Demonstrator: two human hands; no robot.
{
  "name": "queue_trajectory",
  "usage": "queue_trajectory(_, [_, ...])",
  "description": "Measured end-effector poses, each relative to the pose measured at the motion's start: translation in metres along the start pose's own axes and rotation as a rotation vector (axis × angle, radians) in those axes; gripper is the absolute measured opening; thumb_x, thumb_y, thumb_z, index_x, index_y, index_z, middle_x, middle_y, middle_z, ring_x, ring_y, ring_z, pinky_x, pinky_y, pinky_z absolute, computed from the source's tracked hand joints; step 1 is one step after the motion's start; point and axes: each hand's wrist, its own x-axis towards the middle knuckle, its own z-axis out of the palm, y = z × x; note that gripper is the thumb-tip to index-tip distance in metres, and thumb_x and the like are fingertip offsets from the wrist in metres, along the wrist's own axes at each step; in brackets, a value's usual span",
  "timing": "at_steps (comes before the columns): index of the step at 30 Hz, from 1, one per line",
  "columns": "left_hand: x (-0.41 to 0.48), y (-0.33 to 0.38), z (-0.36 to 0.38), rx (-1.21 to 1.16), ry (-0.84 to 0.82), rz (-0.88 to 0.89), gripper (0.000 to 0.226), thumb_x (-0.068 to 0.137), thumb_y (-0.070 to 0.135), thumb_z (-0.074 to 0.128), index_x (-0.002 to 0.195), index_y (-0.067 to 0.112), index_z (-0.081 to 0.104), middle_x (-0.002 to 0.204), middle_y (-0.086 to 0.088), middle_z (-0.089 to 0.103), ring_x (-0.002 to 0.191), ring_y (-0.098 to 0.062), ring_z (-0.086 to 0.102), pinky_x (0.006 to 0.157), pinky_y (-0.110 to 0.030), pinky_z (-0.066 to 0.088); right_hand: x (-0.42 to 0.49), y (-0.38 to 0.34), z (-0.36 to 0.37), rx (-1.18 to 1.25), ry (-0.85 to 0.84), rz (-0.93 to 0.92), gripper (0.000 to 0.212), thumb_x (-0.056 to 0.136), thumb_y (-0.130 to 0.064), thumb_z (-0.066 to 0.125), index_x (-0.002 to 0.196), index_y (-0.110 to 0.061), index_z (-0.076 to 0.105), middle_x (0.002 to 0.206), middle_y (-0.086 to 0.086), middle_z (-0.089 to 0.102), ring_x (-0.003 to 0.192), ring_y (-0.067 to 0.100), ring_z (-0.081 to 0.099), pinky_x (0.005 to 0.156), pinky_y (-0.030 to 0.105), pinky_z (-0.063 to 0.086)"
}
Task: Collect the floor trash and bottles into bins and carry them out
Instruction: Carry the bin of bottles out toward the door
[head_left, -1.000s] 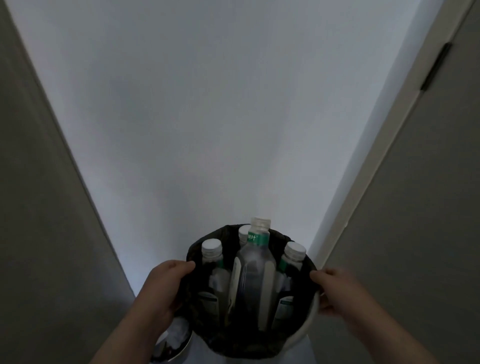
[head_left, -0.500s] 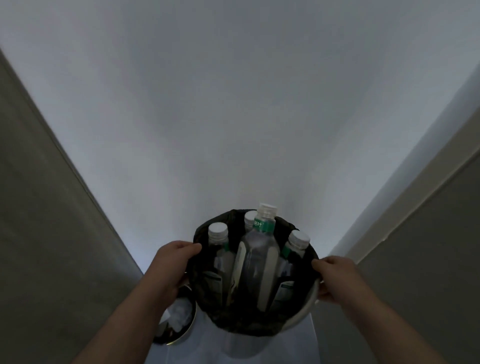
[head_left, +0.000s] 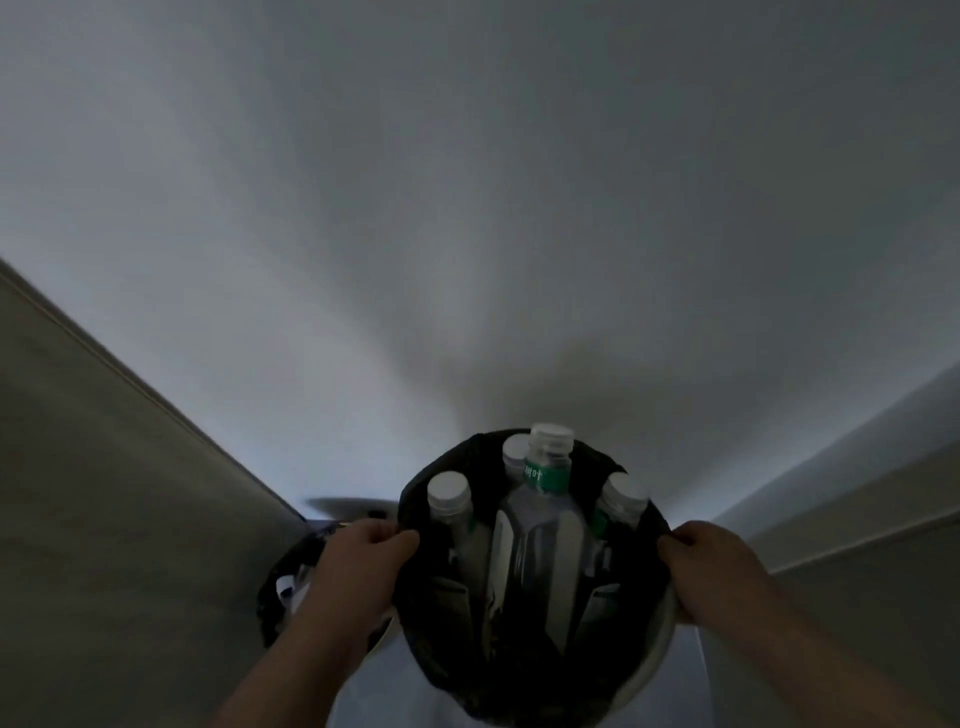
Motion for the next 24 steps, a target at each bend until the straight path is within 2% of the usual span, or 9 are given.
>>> queue_trajectory(2, [0.035, -0.036, 0.006, 0.039, -0.007, -0.003, 0.035, 0.078, 0.022, 0.062, 0.085, -0.013, 0.059, 0.071, -0.021, 0.060, 0.066, -0.021, 0.054, 0.063, -0.035, 0.041, 0.032, 0.016, 0.028, -0.036, -0.020, -0.007, 0.023, 0.092, -0.016, 0.046, 0.073, -0.003, 0.050, 0.067, 0.012, 0.055, 0.058, 0.023, 0.052, 0.054, 0.028, 0.038])
queue_trajectory(4, [0.067, -0.072, 0.011, 0.113, 0.005, -0.007, 0.041, 0.071, 0.030, 0.062, 0.079, -0.010, 0.058, 0.068, -0.013, 0.056, 0.063, -0.021, 0.051, 0.061, -0.035, 0.040, 0.063, 0.035, 0.056, -0.067, -0.053, -0.012, 0.026, 0.092, -0.015, 0.045, 0.067, -0.008, 0.046, 0.060, 0.008, 0.051, 0.054, 0.021, 0.048, 0.055, 0.028, 0.038])
queue_trajectory(7, [0.108, -0.118, 0.022, 0.210, 0.024, -0.002, 0.030, 0.075, 0.026, 0.063, 0.068, -0.003, 0.055, 0.062, -0.013, 0.048, 0.060, -0.020, 0.048, 0.058, -0.034, 0.039, 0.102, 0.063, 0.098, -0.122, -0.053, 0.024, 0.031, 0.094, -0.016, 0.041, 0.064, -0.018, 0.040, 0.061, 0.006, 0.049, 0.061, 0.026, 0.052, 0.065, 0.036, 0.051])
queue_trajectory(9, [0.130, -0.145, 0.029, 0.311, 0.020, 0.032, 0.029, 0.070, 0.029, 0.061, 0.065, 0.001, 0.054, 0.060, -0.012, 0.046, 0.057, -0.018, 0.047, 0.056, -0.033, 0.039, 0.122, 0.079, 0.124, -0.133, -0.040, 0.043, 0.028, 0.095, -0.017, 0.040, 0.066, -0.020, 0.038, 0.066, 0.006, 0.050, 0.069, 0.029, 0.055, 0.074, 0.042, 0.054])
queue_trajectory(11, [0.147, -0.169, 0.035, 0.433, 0.021, 0.071, 0.026, 0.077, 0.021, 0.063, 0.059, 0.008, 0.048, 0.056, -0.010, 0.042, 0.052, -0.017, 0.043, 0.052, -0.028, 0.035, 0.140, 0.099, 0.149, -0.153, -0.045, 0.059, 0.027, 0.095, -0.017, 0.039, 0.068, -0.020, 0.038, 0.066, 0.006, 0.050, 0.069, 0.030, 0.055, 0.074, 0.042, 0.054])
queue_trajectory(14, [0.169, -0.200, 0.045, 0.558, 0.053, 0.086, 0.034, 0.082, 0.010, 0.061, 0.055, 0.013, 0.042, 0.052, -0.003, 0.038, 0.047, -0.012, 0.036, 0.045, -0.023, 0.029, 0.162, 0.121, 0.180, -0.166, -0.070, 0.103, 0.019, 0.094, -0.016, 0.040, 0.076, -0.014, 0.043, 0.066, 0.007, 0.050, 0.070, 0.031, 0.056, 0.076, 0.044, 0.055])
queue_trajectory(16, [0.184, -0.217, 0.048, 0.572, 0.061, 0.061, 0.035, 0.083, 0.010, 0.060, 0.053, 0.013, 0.043, 0.051, -0.002, 0.042, 0.048, -0.012, 0.040, 0.047, -0.026, 0.031, 0.175, 0.131, 0.198, -0.169, -0.093, 0.131, 0.015, 0.094, -0.016, 0.040, 0.080, -0.011, 0.045, 0.067, 0.007, 0.051, 0.073, 0.032, 0.057, 0.077, 0.045, 0.055])
queue_trajectory(20, [0.212, -0.247, 0.052, 0.663, 0.057, 0.049, 0.037, 0.085, 0.015, 0.059, 0.054, 0.013, 0.040, 0.054, -0.002, 0.043, 0.052, -0.013, 0.042, 0.048, -0.026, 0.028, 0.198, 0.147, 0.228, -0.166, -0.102, 0.175, 0.027, 0.093, -0.017, 0.041, 0.067, -0.019, 0.041, 0.069, 0.007, 0.052, 0.075, 0.032, 0.058, 0.080, 0.046, 0.056])
queue_trajectory(24, [0.236, -0.272, 0.057, 0.687, 0.042, 0.037, 0.041, 0.086, 0.013, 0.057, 0.053, 0.015, 0.033, 0.053, -0.001, 0.036, 0.049, -0.013, 0.036, 0.046, -0.027, 0.024, 0.225, 0.158, 0.250, -0.194, -0.109, 0.207, 0.016, 0.090, -0.018, 0.046, 0.075, -0.013, 0.047, 0.082, 0.013, 0.059, 0.079, 0.030, 0.063, 0.081, 0.043, 0.056])
